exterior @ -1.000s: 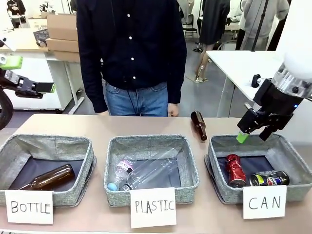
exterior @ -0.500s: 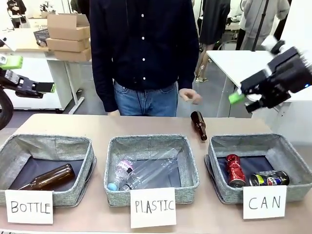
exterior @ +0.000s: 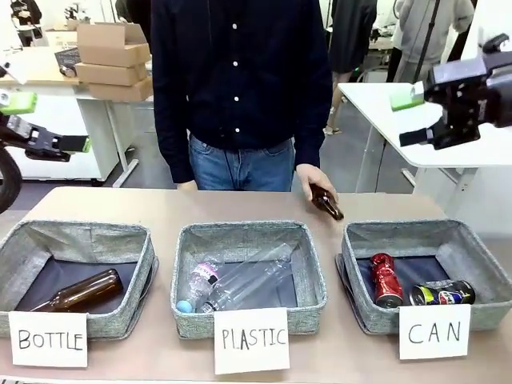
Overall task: Sort the can waste into the basket.
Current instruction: Pick up the can waste from the table and place it in the right Fabric basket.
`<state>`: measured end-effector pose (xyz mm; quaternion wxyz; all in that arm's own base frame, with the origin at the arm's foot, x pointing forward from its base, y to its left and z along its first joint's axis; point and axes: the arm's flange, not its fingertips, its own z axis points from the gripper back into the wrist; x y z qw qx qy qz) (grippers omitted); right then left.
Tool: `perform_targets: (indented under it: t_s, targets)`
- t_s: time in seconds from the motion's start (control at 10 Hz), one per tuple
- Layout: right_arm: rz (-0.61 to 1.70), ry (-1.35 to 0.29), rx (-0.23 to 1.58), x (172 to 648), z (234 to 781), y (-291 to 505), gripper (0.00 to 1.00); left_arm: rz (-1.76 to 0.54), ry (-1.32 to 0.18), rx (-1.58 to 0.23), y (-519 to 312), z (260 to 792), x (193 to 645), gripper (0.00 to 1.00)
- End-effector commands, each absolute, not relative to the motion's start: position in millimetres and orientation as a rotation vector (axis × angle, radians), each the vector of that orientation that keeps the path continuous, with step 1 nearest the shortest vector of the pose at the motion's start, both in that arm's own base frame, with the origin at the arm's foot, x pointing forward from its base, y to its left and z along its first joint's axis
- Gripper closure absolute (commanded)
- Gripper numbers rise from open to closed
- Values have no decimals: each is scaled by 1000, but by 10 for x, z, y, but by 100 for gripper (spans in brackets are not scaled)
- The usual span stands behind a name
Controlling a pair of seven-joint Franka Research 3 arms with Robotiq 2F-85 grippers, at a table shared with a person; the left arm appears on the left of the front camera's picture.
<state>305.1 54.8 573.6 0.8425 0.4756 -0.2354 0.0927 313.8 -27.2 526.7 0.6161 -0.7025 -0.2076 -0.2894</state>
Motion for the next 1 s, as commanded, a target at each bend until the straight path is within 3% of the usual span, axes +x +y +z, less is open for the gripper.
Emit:
perform_targets:
  t_s: [0.0, 0.9]
  targets:
    - [208, -484, 945, 3047, 5753, 546, 0, -649, -483, -1637, -300, 5319, 3127, 0]
    - [208, -484, 945, 3047, 5753, 546, 0, -649, -483, -1637, -300, 5319, 3127, 0]
